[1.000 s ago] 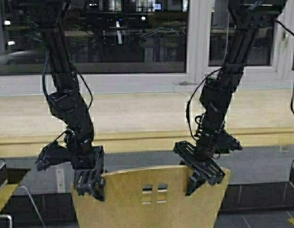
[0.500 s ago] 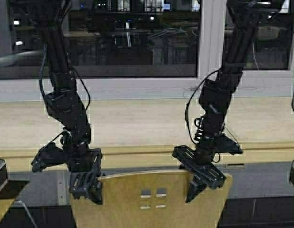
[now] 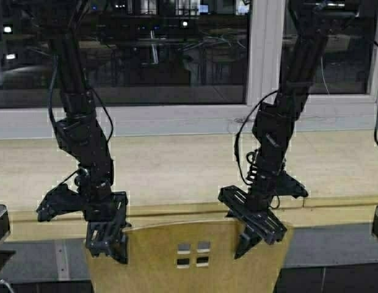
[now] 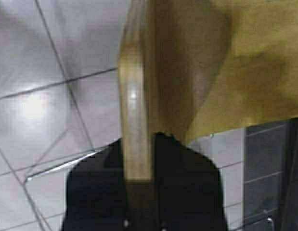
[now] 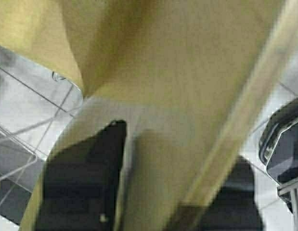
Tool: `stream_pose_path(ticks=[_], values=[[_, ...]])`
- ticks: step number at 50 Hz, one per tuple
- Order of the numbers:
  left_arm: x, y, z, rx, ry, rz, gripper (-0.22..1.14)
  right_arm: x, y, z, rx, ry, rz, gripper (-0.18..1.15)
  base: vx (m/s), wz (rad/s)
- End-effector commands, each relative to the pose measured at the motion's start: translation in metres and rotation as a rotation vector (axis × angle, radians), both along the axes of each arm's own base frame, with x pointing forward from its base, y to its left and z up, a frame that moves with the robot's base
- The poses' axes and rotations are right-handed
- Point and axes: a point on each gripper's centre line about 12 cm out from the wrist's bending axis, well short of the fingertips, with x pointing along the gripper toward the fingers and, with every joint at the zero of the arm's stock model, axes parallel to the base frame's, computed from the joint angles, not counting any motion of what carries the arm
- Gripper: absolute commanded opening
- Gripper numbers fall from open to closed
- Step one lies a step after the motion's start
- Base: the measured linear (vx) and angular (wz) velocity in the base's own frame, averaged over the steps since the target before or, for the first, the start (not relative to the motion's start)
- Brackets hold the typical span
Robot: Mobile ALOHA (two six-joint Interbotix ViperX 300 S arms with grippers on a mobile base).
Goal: Push the chairs under the table
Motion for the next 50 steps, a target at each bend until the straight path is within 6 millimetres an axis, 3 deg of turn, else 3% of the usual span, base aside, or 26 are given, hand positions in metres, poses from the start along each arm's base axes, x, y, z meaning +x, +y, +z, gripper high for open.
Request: stream_pose_path(ticks=[1,19,27,32,40,45,50], values=[[0.034,0.007,0.032,0.026,-0.121,-0.046,0.03,-0.003,0.002,0.002,-0.026,-0.028,0.143,0.04,0.14,0.00],[0.021,0.012,0.036,0.037,-0.101,-0.044,0.04,-0.007,0.000,-0.002,-0.037,-0.027,0.190,0.04,0.10,0.02],[0.019,0.011,0.039,0.031,-0.094,-0.056,0.07,-0.006,0.001,-0.001,-0.035,-0.029,0.200,0.18,0.04,-0.01],[0.017,0.007,0.039,0.001,-0.072,-0.086,0.21,-0.007,0.001,-0.001,-0.032,-0.018,0.207,0.44,0.01,0.00],[0.016,0.004,0.041,-0.007,-0.067,-0.139,0.59,-0.007,0.003,0.004,-0.022,-0.007,0.210,0.85,0.00,0.00],[0.016,0.004,0.048,-0.008,-0.075,-0.148,0.79,-0.007,0.002,0.011,-0.020,-0.014,0.194,0.89,0.00,0.00],[0.016,0.004,0.055,-0.012,-0.085,-0.147,0.84,-0.005,0.001,0.024,-0.022,-0.044,0.171,0.89,0.00,0.00]])
